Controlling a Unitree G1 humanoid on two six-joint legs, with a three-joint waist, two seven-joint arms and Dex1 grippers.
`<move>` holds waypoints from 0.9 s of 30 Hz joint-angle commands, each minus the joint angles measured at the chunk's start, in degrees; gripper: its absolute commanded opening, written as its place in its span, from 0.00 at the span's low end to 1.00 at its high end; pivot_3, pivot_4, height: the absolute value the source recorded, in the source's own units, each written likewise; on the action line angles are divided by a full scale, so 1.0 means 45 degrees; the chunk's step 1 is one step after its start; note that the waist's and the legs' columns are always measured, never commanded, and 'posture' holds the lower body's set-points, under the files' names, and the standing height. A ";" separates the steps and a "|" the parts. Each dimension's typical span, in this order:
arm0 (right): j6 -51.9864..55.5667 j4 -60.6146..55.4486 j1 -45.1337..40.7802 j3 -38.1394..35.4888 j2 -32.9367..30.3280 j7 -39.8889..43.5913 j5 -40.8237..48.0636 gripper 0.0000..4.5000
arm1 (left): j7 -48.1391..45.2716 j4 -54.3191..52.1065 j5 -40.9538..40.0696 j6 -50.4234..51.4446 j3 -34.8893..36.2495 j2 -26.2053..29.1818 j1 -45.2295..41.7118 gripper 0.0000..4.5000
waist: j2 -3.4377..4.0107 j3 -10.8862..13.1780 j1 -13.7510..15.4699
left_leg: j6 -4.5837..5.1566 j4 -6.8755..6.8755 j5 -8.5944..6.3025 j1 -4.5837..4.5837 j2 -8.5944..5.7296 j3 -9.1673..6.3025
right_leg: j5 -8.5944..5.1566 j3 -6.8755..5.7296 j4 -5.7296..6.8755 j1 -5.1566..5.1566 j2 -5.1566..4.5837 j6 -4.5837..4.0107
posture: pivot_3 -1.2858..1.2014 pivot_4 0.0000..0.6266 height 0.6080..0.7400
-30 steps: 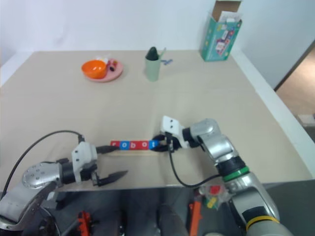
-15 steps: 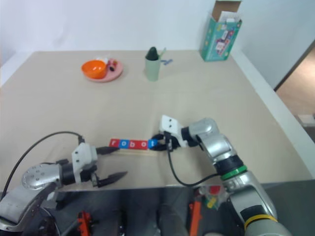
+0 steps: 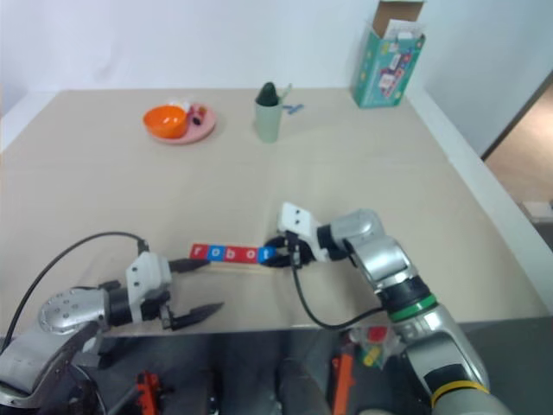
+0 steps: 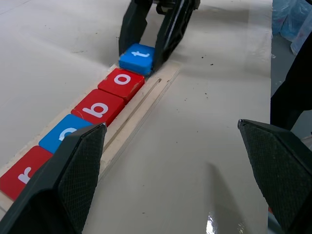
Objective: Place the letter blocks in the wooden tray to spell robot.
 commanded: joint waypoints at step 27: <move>0.0325 -0.0027 -0.0205 -0.0616 -0.0064 -0.0335 0.0629 0.99 | 0.0036 -0.0080 0.0028 -0.0140 0.0099 -0.0048 -0.0389 1.00 | -0.0001 0.0000 0.0001 | -0.0001 0.0001 0.0000 -0.0001 -0.0001 0.0001 | 0.0000 0.0001 0.0000 0.0001 -0.0001 0.0000 | 0.52 0.24 1.00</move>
